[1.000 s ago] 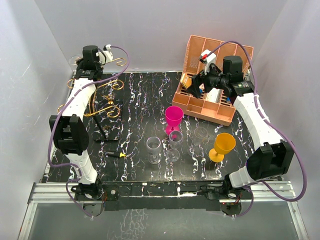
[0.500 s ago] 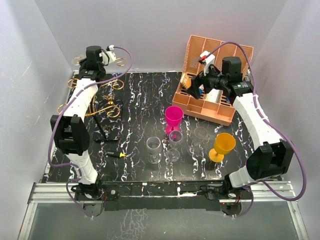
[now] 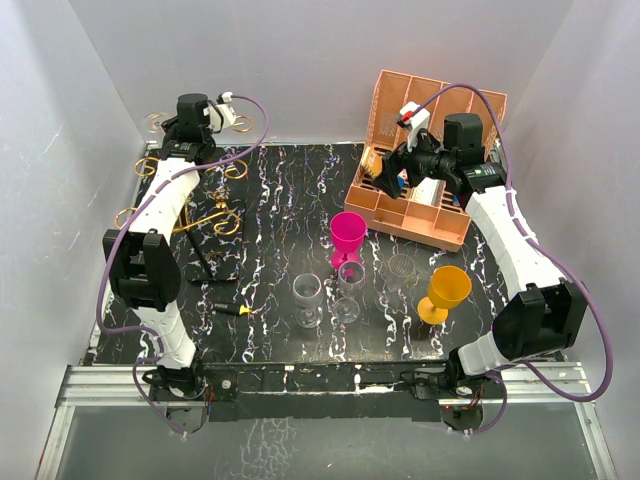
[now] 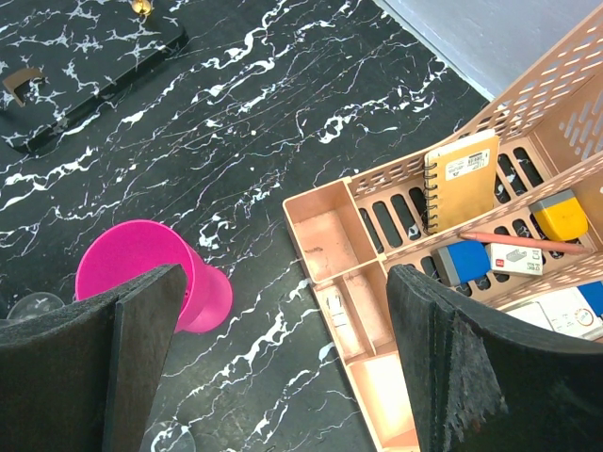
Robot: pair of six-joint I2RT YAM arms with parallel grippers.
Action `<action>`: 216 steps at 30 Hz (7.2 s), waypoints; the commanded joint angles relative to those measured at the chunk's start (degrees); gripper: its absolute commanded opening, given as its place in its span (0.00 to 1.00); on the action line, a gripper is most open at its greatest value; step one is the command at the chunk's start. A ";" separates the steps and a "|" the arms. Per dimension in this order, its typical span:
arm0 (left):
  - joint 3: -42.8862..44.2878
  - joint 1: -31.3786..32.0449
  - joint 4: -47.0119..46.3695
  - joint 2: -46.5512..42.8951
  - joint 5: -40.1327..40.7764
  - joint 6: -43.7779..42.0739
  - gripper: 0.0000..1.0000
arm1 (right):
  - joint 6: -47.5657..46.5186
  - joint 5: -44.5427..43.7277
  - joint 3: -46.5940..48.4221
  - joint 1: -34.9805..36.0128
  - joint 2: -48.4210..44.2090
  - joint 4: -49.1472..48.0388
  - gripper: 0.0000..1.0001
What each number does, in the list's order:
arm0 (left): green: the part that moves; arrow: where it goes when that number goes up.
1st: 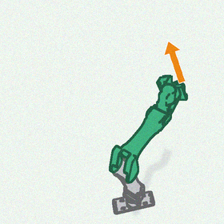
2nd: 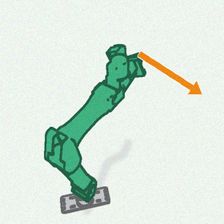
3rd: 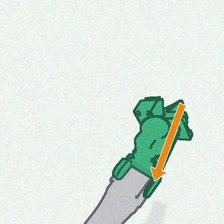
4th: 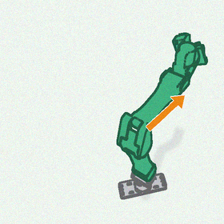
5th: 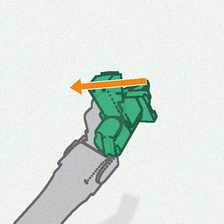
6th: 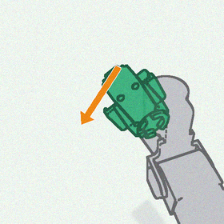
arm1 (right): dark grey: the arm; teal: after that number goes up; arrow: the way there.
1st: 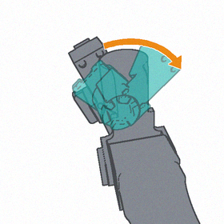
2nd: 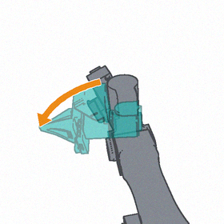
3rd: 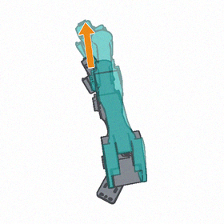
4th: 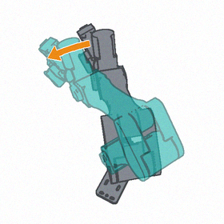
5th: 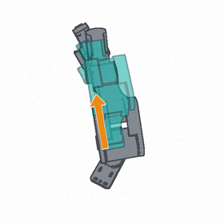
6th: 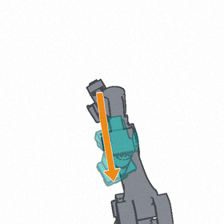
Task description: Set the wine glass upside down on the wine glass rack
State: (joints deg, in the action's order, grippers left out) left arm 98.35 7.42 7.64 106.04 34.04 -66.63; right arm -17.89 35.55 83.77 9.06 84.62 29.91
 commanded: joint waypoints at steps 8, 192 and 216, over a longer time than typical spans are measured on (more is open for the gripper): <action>-0.96 0.40 -1.79 -5.00 1.11 1.61 0.28 | -0.64 -0.04 -0.18 0.66 -0.07 -2.31 0.97; -5.32 1.80 -2.00 -14.17 -80.50 98.02 0.01 | 26.98 -2.45 28.92 9.46 1.25 -7.70 0.08; 7.71 1.27 17.59 -18.28 -44.70 63.73 0.00 | 8.67 -22.98 20.31 8.82 -3.93 -3.63 0.67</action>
State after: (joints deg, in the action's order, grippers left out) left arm 100.92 6.63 22.46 91.50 -20.84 8.88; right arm -3.40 19.29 107.20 18.20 81.28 28.29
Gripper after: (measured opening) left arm 0.045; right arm 0.666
